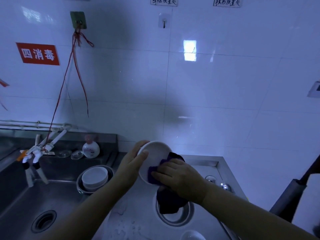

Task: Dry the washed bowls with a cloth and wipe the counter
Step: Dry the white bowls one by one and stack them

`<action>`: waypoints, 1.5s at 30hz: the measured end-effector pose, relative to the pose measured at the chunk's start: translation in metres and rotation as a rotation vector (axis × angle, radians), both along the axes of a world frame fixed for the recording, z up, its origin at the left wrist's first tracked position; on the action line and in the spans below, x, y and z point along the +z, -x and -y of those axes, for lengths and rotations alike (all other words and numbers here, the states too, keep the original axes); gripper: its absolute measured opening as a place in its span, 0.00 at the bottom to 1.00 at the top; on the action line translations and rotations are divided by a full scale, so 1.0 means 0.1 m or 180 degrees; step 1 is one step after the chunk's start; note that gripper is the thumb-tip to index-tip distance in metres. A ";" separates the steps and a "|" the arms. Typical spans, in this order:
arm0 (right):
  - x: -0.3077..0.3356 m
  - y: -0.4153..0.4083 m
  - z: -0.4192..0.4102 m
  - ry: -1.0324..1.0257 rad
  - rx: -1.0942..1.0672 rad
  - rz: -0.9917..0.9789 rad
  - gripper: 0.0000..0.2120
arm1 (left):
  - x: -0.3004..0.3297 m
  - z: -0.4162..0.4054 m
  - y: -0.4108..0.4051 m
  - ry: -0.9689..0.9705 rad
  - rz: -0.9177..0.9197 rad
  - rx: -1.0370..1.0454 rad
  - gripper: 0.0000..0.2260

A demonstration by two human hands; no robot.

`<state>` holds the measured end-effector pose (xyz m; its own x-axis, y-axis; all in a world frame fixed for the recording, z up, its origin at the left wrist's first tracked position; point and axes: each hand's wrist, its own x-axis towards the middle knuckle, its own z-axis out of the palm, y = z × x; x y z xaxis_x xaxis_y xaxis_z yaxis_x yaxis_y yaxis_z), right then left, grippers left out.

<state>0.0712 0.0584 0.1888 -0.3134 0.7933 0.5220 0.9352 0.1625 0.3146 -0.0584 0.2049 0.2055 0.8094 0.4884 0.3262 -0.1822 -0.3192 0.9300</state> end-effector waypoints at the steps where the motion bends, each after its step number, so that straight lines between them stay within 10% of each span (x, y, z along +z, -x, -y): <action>1: 0.01 -0.03 0.01 0.0046 -0.0030 0.0015 0.12 | 0.00 0.01 0.00 0.0019 -0.0005 -0.0061 0.17; 16: 0.05 0.40 -0.30 -0.0517 -0.0761 -0.1463 0.09 | -0.01 0.10 -0.06 -0.0078 0.0151 -0.0173 0.13; 25: -0.19 0.28 -0.05 -0.0053 -0.0336 -0.0465 0.19 | 0.09 -0.12 -0.01 0.0227 -0.0105 -0.0211 0.13; 32: -0.27 0.00 0.06 -0.0146 -0.0109 -0.0169 0.07 | 0.21 -0.22 0.02 0.0234 -0.1281 -0.0823 0.08; 37: -0.18 -0.04 0.13 -0.0049 -0.0334 -0.0781 0.11 | 0.18 -0.30 0.05 -0.2519 -0.1405 -0.0091 0.35; 41: -0.14 -0.07 0.17 0.0068 -0.0386 -0.1090 0.12 | 0.18 -0.25 0.11 -0.4795 -0.0381 -0.0308 0.17; 45: -0.14 -0.08 0.19 0.0235 -0.0262 -0.0789 0.16 | 0.20 -0.19 0.05 -0.5017 -0.0770 -0.0761 0.08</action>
